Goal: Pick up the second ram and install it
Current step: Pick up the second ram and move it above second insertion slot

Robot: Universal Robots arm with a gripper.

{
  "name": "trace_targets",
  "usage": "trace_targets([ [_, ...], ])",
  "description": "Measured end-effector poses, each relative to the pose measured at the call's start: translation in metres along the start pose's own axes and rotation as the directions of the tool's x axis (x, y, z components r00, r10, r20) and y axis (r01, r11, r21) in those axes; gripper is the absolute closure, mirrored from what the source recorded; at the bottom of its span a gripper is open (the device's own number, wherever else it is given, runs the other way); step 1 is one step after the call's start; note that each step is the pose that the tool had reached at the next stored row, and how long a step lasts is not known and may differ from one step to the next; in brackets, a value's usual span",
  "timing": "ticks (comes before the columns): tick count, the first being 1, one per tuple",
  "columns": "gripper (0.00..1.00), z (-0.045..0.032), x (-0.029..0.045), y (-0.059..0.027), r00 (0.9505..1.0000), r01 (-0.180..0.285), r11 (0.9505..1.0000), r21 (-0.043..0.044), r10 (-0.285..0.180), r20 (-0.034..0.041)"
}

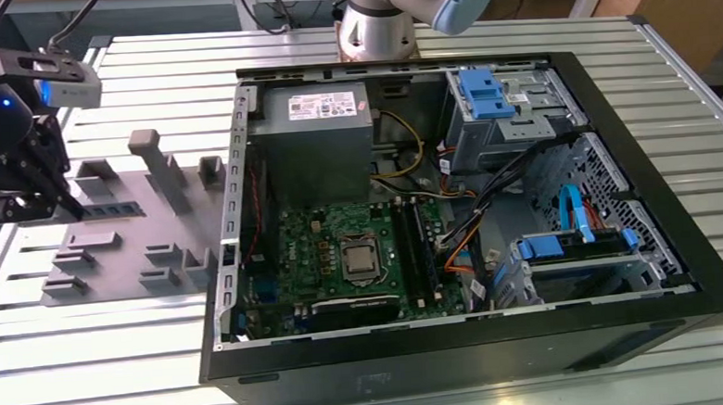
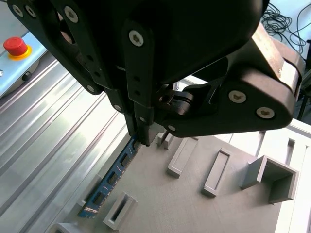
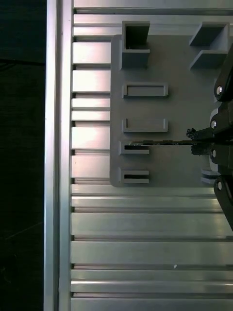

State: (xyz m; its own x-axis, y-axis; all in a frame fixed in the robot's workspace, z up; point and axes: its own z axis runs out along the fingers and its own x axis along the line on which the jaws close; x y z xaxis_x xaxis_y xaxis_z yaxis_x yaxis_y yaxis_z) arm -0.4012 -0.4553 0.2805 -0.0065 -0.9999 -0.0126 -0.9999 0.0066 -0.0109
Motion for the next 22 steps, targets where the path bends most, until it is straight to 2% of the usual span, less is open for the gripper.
trace_targets([
  [22,0.86,-0.0168,-0.0002,-0.0002,1.0,0.0,1.0,0.0,0.0,0.0],
])
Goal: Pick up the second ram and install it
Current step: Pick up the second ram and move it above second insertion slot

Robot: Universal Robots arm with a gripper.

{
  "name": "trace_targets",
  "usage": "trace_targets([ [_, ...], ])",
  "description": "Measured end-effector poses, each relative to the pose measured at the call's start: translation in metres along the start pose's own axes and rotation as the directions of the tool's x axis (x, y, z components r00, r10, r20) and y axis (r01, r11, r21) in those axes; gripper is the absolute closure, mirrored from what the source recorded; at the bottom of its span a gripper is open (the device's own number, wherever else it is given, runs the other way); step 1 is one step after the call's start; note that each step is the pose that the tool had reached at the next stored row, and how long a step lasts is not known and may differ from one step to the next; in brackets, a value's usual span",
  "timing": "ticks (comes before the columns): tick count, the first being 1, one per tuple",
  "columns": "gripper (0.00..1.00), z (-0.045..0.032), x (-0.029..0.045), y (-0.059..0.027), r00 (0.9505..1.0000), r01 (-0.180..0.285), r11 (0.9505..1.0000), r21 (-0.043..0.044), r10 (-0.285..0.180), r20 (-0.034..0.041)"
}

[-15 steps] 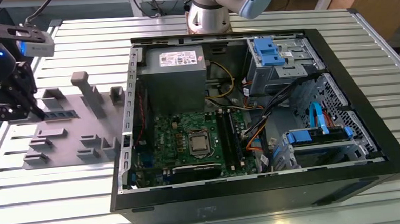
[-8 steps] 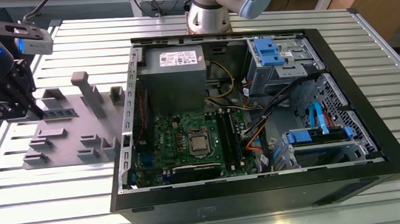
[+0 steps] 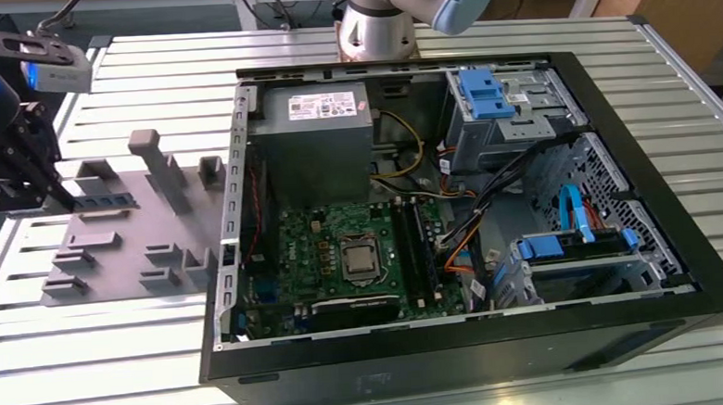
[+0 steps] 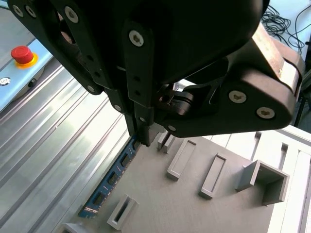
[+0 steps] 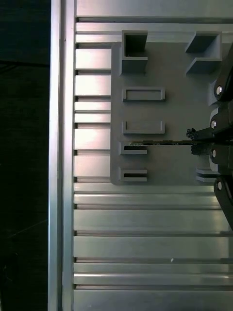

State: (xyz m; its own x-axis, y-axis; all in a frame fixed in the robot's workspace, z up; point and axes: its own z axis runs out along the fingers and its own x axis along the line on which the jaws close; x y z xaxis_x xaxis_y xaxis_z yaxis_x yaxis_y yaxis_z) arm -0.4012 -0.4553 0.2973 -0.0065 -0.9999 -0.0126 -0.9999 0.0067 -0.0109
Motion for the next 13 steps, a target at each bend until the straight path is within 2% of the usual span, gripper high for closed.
trace_targets([
  [13,0.86,-0.0139,-0.0002,-0.0001,1.0,0.0,1.0,0.0,0.0,0.0],
])
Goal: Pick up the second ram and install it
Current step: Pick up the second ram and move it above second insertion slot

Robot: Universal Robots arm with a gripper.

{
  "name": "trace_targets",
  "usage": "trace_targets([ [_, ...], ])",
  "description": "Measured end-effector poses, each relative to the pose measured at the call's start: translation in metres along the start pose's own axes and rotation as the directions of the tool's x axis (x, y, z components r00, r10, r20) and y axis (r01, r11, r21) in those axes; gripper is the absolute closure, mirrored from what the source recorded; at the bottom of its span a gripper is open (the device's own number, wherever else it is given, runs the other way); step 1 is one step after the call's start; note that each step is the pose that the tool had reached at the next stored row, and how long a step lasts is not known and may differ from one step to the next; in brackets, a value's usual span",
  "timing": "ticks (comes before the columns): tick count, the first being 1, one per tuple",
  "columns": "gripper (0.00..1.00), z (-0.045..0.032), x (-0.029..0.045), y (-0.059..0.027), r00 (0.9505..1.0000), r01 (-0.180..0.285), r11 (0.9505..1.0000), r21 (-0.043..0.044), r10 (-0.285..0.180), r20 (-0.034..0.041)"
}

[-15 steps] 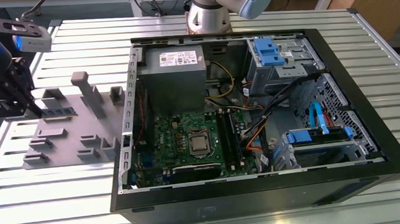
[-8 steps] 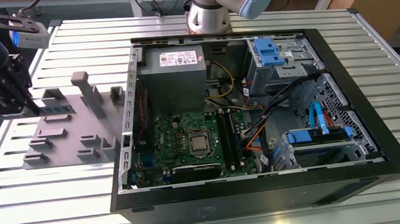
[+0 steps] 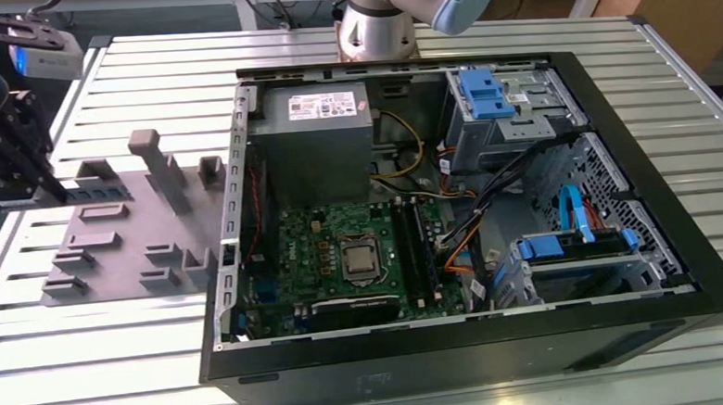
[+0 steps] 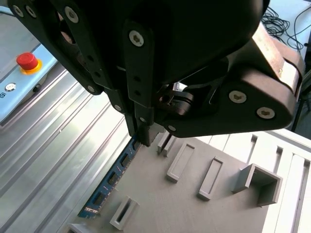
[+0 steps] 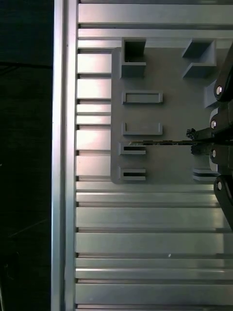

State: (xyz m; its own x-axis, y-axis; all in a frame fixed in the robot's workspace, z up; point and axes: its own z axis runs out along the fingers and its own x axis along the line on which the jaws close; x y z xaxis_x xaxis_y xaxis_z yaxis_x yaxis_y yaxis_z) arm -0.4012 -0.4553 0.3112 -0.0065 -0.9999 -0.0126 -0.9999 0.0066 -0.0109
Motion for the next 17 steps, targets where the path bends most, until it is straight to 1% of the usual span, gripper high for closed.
trace_targets([
  [17,0.86,-0.0173,-0.0002,-0.0002,1.0,0.0,1.0,-0.0001,0.0,0.0],
])
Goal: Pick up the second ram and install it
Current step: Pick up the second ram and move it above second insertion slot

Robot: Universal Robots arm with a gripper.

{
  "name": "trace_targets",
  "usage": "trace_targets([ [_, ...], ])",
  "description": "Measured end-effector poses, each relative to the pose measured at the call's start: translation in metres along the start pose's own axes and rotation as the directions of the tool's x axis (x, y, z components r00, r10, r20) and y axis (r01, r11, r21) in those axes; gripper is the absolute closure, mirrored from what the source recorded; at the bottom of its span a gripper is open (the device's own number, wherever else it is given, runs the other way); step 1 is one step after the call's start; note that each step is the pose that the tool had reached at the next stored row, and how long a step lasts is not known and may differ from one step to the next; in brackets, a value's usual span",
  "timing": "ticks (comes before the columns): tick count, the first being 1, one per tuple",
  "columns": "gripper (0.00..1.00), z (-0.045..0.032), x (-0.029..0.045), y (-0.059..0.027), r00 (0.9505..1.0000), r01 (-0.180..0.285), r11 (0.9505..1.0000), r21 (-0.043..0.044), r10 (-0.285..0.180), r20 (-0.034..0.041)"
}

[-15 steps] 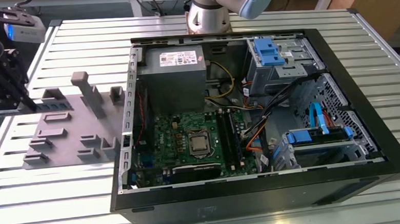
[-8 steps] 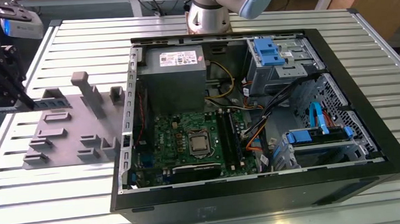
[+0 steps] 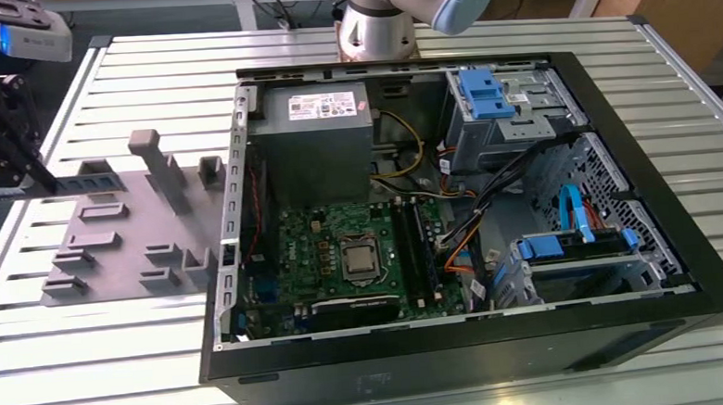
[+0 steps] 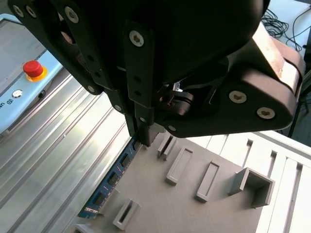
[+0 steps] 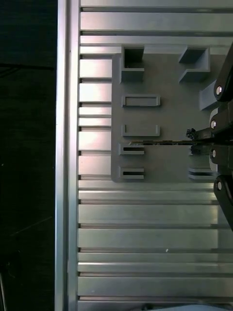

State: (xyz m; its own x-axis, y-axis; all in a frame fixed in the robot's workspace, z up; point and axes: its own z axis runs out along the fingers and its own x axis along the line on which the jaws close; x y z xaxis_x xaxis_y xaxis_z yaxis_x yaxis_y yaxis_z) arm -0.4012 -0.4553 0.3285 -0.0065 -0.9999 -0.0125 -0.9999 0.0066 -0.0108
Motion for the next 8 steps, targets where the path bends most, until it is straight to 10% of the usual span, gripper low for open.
trace_targets([
  [8,0.86,-0.008,-0.0001,-0.0001,1.0,0.0,1.0,0.0001,0.0,0.0],
])
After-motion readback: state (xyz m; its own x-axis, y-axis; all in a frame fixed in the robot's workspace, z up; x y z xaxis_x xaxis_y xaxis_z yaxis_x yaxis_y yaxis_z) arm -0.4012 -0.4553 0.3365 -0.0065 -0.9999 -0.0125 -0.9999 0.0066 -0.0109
